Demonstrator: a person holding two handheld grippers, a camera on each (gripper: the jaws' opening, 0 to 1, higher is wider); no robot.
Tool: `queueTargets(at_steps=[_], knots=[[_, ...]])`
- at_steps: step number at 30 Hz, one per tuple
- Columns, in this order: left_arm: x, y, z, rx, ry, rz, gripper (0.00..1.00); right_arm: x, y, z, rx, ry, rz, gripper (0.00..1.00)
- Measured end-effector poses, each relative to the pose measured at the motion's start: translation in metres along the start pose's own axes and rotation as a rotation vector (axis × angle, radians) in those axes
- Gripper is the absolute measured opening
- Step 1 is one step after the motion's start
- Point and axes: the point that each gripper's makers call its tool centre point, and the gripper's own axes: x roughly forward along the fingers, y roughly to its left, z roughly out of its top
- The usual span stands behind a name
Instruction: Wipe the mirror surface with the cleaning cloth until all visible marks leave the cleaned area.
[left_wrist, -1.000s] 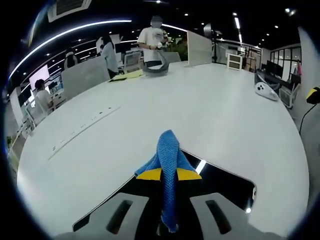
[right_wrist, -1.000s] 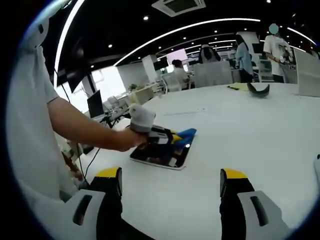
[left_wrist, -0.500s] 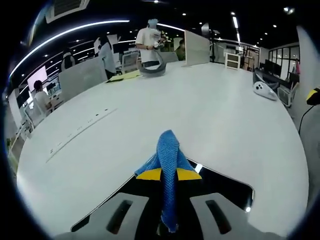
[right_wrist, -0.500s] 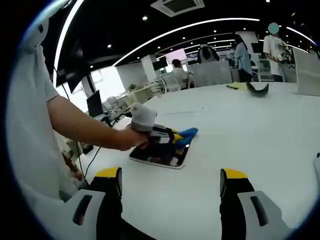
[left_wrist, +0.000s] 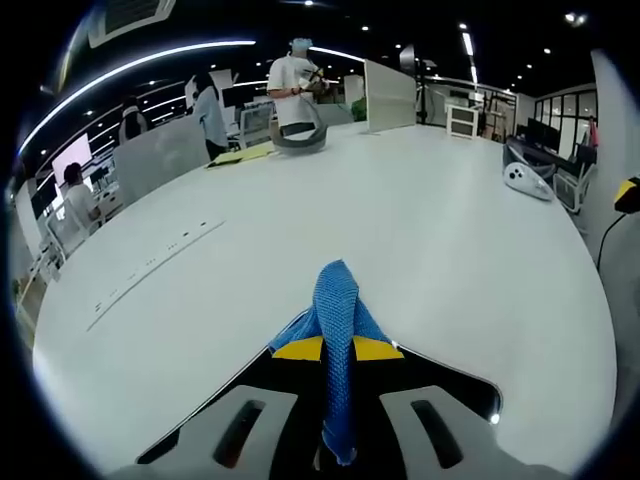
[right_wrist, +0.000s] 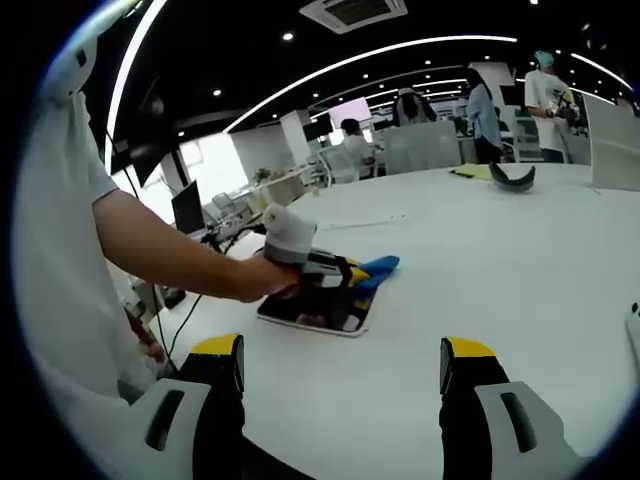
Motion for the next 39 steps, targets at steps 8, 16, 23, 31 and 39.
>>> queueTargets(at_steps=[8,16,23,31,39], knots=[[0.004,-0.009,0.003,0.006,-0.004,-0.018,0.06,-0.003,-0.004,0.000,0.003,-0.003,-0.009,0.79],[0.004,-0.011,0.003,0.009,-0.008,-0.024,0.06,-0.004,-0.005,0.001,0.004,-0.004,-0.015,0.79],[0.003,-0.011,0.003,0.017,-0.013,-0.033,0.06,-0.004,-0.004,0.001,-0.002,-0.004,-0.010,0.79],[0.000,-0.010,0.000,0.019,-0.014,-0.042,0.06,-0.004,-0.003,0.003,-0.009,-0.005,-0.007,0.79],[-0.005,-0.009,-0.003,0.018,-0.013,-0.037,0.06,-0.002,-0.001,0.005,-0.018,-0.005,0.001,0.79]])
